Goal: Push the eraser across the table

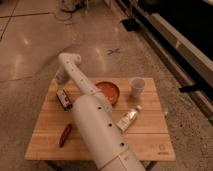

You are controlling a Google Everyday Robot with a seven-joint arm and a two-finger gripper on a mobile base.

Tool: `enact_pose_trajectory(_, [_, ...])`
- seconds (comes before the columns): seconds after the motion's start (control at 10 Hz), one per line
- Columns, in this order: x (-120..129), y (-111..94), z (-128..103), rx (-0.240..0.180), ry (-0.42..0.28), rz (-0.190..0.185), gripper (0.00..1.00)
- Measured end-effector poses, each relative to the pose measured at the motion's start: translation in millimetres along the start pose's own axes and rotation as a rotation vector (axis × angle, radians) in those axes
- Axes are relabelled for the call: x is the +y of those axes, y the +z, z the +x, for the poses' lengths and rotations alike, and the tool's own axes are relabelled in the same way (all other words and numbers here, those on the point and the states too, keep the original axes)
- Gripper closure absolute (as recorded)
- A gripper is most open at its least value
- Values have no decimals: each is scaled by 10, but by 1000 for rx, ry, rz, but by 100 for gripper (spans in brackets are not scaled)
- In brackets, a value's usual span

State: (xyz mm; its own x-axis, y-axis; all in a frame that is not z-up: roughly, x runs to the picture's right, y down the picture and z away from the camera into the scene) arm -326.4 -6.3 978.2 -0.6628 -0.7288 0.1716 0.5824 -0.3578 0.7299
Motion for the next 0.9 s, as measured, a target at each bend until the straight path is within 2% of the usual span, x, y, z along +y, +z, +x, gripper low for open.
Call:
enact_pose_trajectory(0.2, [40, 116, 12, -15, -23, -36, 100])
enact_pose_trajectory(0.5, [88, 149, 115, -1, -17, -65, 100])
enact_pose_trajectory(0.9, [108, 106, 206, 17, -11, -75, 100])
